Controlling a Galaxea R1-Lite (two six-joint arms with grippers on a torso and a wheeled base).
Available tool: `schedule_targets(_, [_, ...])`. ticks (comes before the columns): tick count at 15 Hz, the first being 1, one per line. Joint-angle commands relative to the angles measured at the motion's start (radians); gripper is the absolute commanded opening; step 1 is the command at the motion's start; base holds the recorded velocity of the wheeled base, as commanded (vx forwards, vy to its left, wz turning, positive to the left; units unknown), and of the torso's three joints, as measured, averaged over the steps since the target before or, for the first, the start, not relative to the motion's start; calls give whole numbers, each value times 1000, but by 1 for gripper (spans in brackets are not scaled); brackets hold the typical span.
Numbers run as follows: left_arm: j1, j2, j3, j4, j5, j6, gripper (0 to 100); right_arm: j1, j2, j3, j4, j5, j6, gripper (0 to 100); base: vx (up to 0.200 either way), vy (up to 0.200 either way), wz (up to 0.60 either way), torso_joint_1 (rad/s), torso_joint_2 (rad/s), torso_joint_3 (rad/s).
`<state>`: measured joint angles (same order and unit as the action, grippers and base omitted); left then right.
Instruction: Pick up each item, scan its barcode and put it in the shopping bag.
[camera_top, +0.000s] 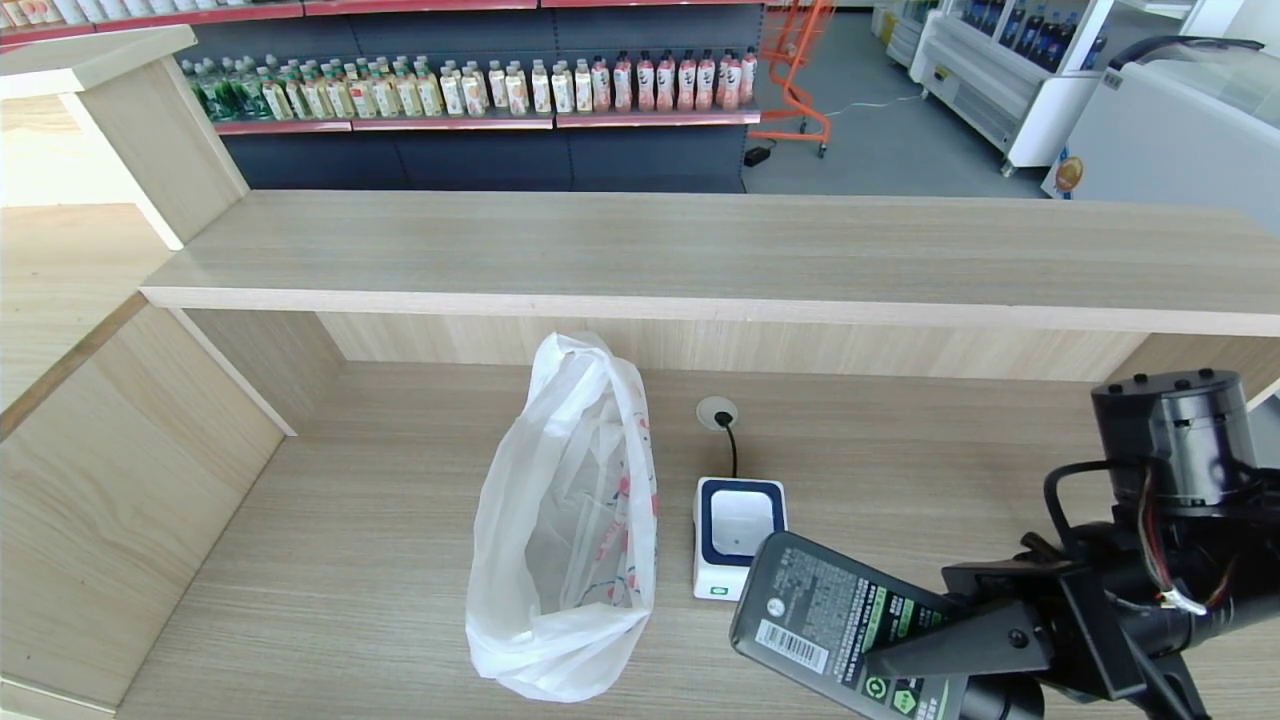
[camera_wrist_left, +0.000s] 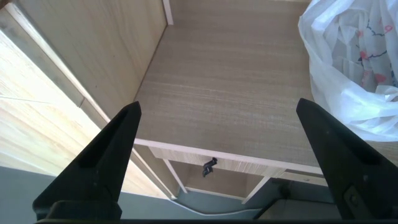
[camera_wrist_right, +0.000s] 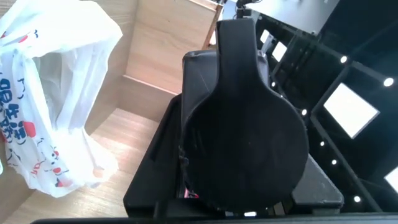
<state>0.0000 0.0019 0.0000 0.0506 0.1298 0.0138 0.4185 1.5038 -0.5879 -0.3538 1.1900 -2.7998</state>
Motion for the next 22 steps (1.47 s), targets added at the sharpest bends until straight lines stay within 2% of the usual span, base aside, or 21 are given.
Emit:
schedule_targets(1, [0, 0, 0, 0, 1, 0, 100, 0, -4, -1, -2, 0, -80, 0, 0, 0, 0, 0, 0, 0])
schedule_targets(4, [0, 0, 0, 0, 1, 0, 100, -1, -20, 0, -1, -1, -80, 0, 0, 0, 0, 0, 0, 0])
schedule_targets(6, [0, 0, 0, 0, 1, 0, 100, -12, -16, -7, -1, -3, 45, 0, 0, 0, 0, 0, 0, 0])
schedule_targets(7, [0, 0, 0, 0, 1, 0, 100, -47, 13, -9, 1, -4, 171, 0, 0, 0, 0, 0, 0, 0])
schedule_targets(8, [0, 0, 0, 0, 1, 0, 100, -98, -10, -9, 1, -4, 414, 0, 0, 0, 0, 0, 0, 0])
schedule_targets(10, [0, 0, 0, 0, 1, 0, 100, -165, -89, -4, 1, -79, 628, 0, 0, 0, 0, 0, 0, 0])
schedule_targets(11, [0, 0, 0, 0, 1, 0, 100, -253, -140, -7, -1, -113, 720, 0, 0, 0, 0, 0, 0, 0])
schedule_targets(12, [0, 0, 0, 0, 1, 0, 100, -323, -177, -4, 6, -125, 799, 0, 0, 0, 0, 0, 0, 0])
schedule_targets(14, [0, 0, 0, 0, 1, 0, 100, -376, -214, 79, 35, -122, 1062, 0, 0, 0, 0, 0, 0, 0])
schedule_targets(15, [0, 0, 0, 0, 1, 0, 100, -391, -223, 79, 39, -122, 1198, 0, 0, 0, 0, 0, 0, 0])
schedule_targets(17, [0, 0, 0, 0, 1, 0, 100, -392, -226, 19, 32, -135, 1645, 0, 0, 0, 0, 0, 0, 0])
schedule_targets(19, [0, 0, 0, 0, 1, 0, 100, -389, -205, -13, 29, -262, 2086, 0, 0, 0, 0, 0, 0, 0])
schedule_targets(20, [0, 0, 0, 0, 1, 0, 100, -386, -198, -15, 29, -282, 2149, 0, 0, 0, 0, 0, 0, 0])
schedule_targets(21, [0, 0, 0, 0, 1, 0, 100, -365, -140, -29, 6, -374, 2525, 0, 0, 0, 0, 0, 0, 0])
schedule_targets(22, [0, 0, 0, 0, 1, 0, 100, -349, -85, -35, -39, -457, 2738, 0, 0, 0, 0, 0, 0, 0])
